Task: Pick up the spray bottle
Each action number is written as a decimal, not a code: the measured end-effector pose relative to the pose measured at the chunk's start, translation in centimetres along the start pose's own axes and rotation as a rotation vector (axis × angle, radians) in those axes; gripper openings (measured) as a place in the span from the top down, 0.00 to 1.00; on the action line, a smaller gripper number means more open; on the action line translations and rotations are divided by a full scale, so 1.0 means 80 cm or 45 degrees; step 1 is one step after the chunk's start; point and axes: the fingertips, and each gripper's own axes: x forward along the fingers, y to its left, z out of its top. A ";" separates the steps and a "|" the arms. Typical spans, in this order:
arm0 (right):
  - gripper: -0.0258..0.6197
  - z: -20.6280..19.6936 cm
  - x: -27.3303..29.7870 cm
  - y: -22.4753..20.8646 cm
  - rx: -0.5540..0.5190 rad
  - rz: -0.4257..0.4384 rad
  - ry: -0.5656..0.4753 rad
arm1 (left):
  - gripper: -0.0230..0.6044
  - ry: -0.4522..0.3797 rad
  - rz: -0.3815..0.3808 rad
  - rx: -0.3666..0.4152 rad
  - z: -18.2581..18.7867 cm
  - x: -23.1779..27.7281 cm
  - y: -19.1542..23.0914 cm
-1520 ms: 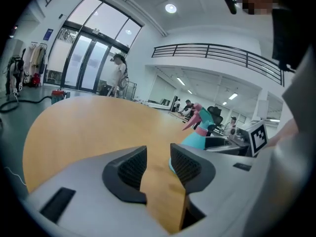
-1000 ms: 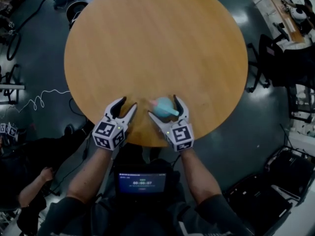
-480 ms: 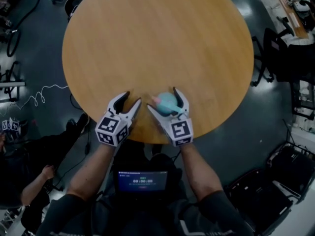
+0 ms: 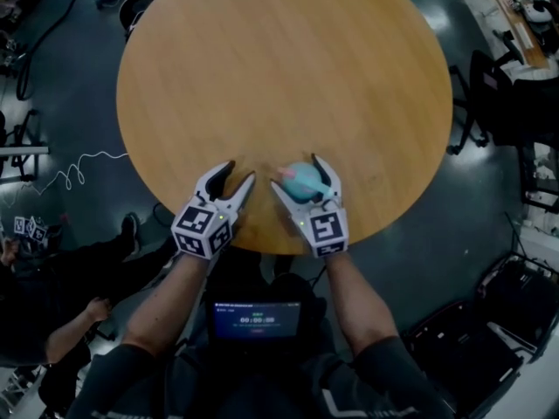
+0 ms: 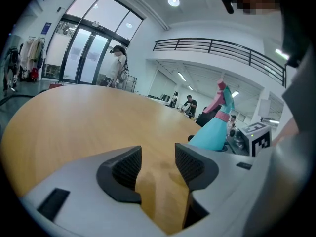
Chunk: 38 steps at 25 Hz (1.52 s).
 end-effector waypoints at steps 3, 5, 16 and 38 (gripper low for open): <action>0.27 0.021 -0.010 -0.006 0.029 -0.015 -0.035 | 0.65 -0.057 -0.022 -0.028 0.023 -0.006 -0.009; 0.27 0.033 -0.015 -0.006 0.018 -0.015 -0.047 | 0.65 -0.089 -0.027 -0.013 0.036 -0.012 -0.015; 0.27 0.142 -0.060 0.006 -0.053 -0.017 -0.263 | 0.65 -0.255 -0.106 0.024 0.115 -0.062 -0.055; 0.27 0.265 -0.250 0.008 0.029 -0.203 -0.481 | 0.97 -0.441 -0.383 0.264 0.217 -0.149 -0.212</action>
